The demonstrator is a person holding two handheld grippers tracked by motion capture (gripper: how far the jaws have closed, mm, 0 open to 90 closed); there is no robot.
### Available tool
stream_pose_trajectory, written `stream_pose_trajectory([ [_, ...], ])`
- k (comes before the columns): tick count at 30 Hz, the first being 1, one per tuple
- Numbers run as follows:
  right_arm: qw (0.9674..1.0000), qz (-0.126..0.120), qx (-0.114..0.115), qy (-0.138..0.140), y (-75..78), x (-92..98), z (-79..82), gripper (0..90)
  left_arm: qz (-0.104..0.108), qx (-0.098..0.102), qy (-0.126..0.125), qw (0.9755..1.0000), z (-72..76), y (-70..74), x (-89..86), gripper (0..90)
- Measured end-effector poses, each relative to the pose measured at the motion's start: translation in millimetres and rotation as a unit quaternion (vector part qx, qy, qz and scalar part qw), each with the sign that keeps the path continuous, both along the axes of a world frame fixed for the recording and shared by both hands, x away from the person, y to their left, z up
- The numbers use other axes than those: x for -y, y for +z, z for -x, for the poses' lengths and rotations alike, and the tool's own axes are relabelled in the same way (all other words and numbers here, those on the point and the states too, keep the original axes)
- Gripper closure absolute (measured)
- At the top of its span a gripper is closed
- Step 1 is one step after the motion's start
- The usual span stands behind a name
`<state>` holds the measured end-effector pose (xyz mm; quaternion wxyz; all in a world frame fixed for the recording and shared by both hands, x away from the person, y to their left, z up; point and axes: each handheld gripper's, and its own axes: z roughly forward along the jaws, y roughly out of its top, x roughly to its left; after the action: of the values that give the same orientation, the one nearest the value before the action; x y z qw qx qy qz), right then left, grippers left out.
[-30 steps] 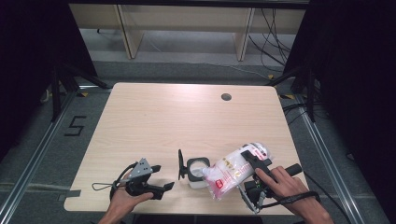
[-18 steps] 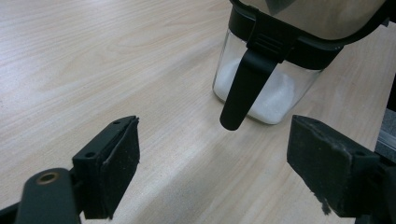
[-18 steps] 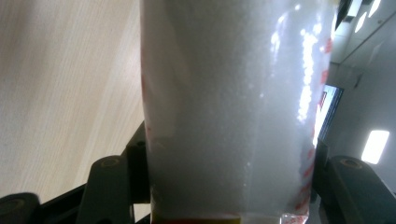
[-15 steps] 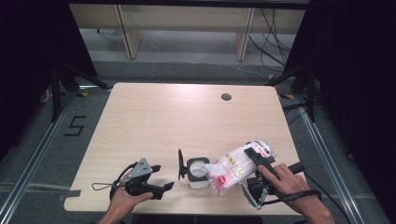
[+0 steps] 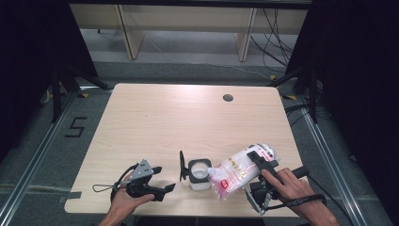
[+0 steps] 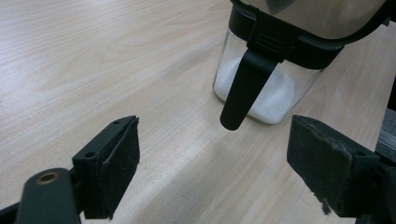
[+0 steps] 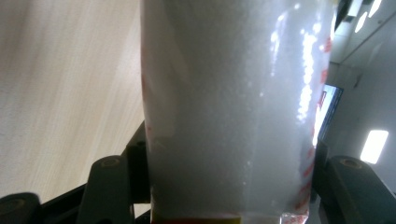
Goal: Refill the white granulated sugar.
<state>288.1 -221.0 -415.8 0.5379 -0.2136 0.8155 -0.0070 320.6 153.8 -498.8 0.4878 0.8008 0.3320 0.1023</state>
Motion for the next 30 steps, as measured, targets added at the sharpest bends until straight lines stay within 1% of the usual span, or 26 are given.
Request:
stream_pose_trajectory([
  [1, 1.0000, -0.007, -0.004, -0.004, -1.4, -0.1, 0.7, 42.2, 0.006, -0.009, 0.007, 0.9999, 1.1, -0.4, 0.9, 16.7],
  [2, 1.0000, -0.005, -0.003, -0.005, -0.7, -0.1, 1.2, 42.2, 0.004, -0.006, 0.006, 1.0000, 1.0, -0.4, 0.9, 16.7],
  [3, 1.0000, -0.003, 0.000, 0.004, 0.2, -0.5, 0.1, 42.2, 0.004, -0.006, 0.006, 1.0000, 1.0, -0.4, 0.9, 16.7],
  [5, 1.0000, -0.008, -0.001, -0.005, -0.6, 0.0, 0.9, 42.2, 0.006, -0.009, 0.007, 0.9999, 1.0, -0.5, 0.9, 16.7],
  [6, 0.9999, -0.007, -0.004, -0.007, -0.8, 0.0, 1.0, 42.2, 0.001, -0.004, 0.007, 1.0000, 1.1, -0.2, 0.8, 16.7],
  [7, 0.9999, -0.007, -0.005, -0.007, -1.1, -0.2, 1.1, 42.3, 0.003, -0.003, 0.006, 1.0000, 0.8, -0.4, 1.3, 16.7],
  [8, 0.9999, -0.001, -0.002, 0.012, 0.0, -1.4, -1.4, 42.2, 0.002, -0.001, 0.005, 1.0000, 0.6, -0.4, 1.1, 16.7],
  [9, 0.9999, 0.000, -0.001, 0.011, 0.6, -1.8, -1.3, 42.2, -0.002, -0.001, 0.003, 1.0000, 0.4, 0.0, 0.4, 16.7],
  [10, 0.9999, -0.001, 0.001, 0.011, 1.2, -2.4, -1.4, 42.2, 0.001, -0.005, 0.009, 0.9999, 1.1, -0.1, 0.8, 16.7],
  [11, 1.0000, -0.006, -0.004, -0.002, 0.9, -2.2, -0.6, 42.2, 0.000, -0.001, 0.001, 1.0000, 0.0, -0.1, 0.1, 16.7],
  [12, 0.9999, -0.012, -0.005, -0.009, 0.1, -2.0, 0.1, 42.3, -0.001, 0.000, 0.000, 1.0000, -0.1, -0.1, -0.2, 16.7],
  [13, 1.0000, 0.001, 0.000, 0.008, 1.7, -3.9, -1.8, 42.3, 0.000, 0.000, 0.000, 1.0000, 0.1, 0.0, -0.1, 16.7],
  [14, 0.9998, 0.008, 0.003, 0.018, 1.5, -4.8, -3.1, 42.3, 0.000, 0.000, 0.000, 1.0000, 0.2, 0.0, -0.2, 16.7],
  [15, 1.0000, 0.003, -0.004, 0.007, 0.1, -4.6, -1.7, 42.3, 0.000, 0.000, 0.000, 1.0000, 0.2, 0.2, -0.2, 16.7],
  [17, 0.9998, 0.002, 0.001, 0.018, 1.3, -5.0, -3.1, 42.3, 0.000, 0.001, 0.001, 1.0000, 0.4, 0.3, -0.2, 16.7],
  [18, 0.9999, -0.001, 0.000, 0.012, 1.2, -5.0, -2.5, 42.3, 0.000, 0.001, 0.000, 1.0000, 0.1, 0.2, -0.3, 16.7],
  [19, 0.9998, 0.006, 0.005, 0.017, 2.3, -5.3, -3.6, 42.2, 0.000, 0.000, 0.000, 1.0000, 0.0, 0.2, -0.2, 16.7],
  [21, 0.9998, 0.010, 0.005, 0.015, 3.1, -5.7, -3.6, 42.3, 0.000, 0.000, 0.000, 1.0000, 0.0, 0.0, 0.0, 16.7],
  [22, 0.9999, 0.005, 0.004, 0.009, 2.7, -5.2, -3.1, 42.3, 0.002, -0.003, 0.003, 1.0000, 0.5, -0.2, 0.4, 16.7],
  [23, 0.9999, 0.005, 0.004, 0.015, 3.3, -5.4, -3.8, 42.3, 0.005, -0.009, 0.008, 0.9999, 1.0, -0.5, 0.9, 16.7],
  [25, 1.0000, -0.008, 0.001, 0.003, 2.3, -4.3, -2.8, 42.3, 0.000, 0.000, 0.000, 1.0000, 0.0, -0.1, 0.0, 16.7],
  [26, 0.9999, 0.000, 0.006, 0.014, 3.9, -5.3, -3.6, 42.3, 0.000, 0.000, 0.000, 1.0000, 0.0, 0.0, -0.1, 16.7],
  [27, 0.9999, 0.001, 0.006, 0.016, 4.5, -5.5, -3.5, 42.3, 0.000, 0.000, 0.000, 1.0000, 0.0, 0.0, 0.0, 16.7],
  [28, 1.0000, -0.005, 0.000, 0.005, 3.2, -4.6, -2.4, 42.3, 0.002, -0.003, 0.003, 1.0000, 0.4, -0.2, 0.4, 16.7],
  [29, 1.0000, -0.005, 0.002, -0.003, 3.6, -5.1, -0.4, 42.3, 0.004, -0.007, 0.006, 0.9999, 1.0, -0.3, 0.8, 16.7],
  [30, 0.9998, 0.005, 0.007, 0.018, 5.0, -6.9, -2.8, 42.3, 0.004, -0.006, 0.006, 1.0000, 0.9, -0.2, 0.8, 16.7],
])
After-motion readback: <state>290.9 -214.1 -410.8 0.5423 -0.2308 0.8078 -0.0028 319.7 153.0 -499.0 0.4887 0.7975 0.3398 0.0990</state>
